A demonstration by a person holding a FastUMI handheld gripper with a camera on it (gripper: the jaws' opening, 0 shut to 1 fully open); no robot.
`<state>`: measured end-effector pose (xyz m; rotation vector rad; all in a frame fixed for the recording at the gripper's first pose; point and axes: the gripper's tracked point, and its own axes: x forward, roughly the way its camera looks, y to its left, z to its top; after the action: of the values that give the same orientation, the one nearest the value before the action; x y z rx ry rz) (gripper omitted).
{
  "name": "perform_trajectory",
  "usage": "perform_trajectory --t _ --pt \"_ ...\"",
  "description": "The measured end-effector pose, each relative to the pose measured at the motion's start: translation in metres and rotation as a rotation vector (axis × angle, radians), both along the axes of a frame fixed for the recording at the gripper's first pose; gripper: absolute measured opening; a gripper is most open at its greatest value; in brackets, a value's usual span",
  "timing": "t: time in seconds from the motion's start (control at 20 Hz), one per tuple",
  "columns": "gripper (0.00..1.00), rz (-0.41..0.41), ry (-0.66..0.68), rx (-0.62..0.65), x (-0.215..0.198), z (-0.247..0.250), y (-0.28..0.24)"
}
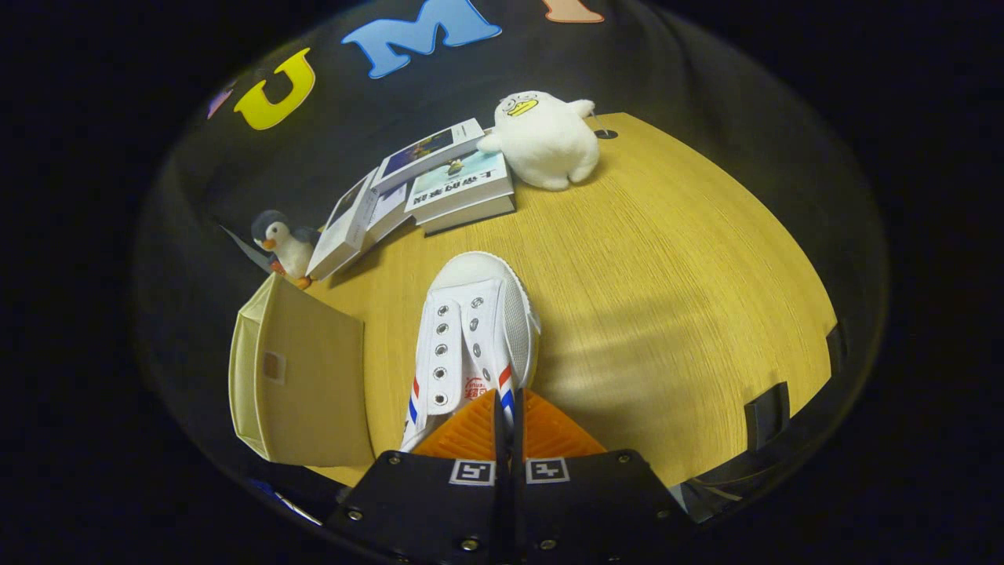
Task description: Open the storage box then place both shoes into the box .Put the left shoe in first, then the right shoe, with the right side of both shoes facing outward in a uniform manner.
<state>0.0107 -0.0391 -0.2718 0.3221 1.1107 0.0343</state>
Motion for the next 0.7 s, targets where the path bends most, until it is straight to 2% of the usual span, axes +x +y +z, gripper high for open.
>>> perform_trajectory --t 0.7 --pt "0.00 0.091 -0.092 0.041 0.011 0.073 0.120"
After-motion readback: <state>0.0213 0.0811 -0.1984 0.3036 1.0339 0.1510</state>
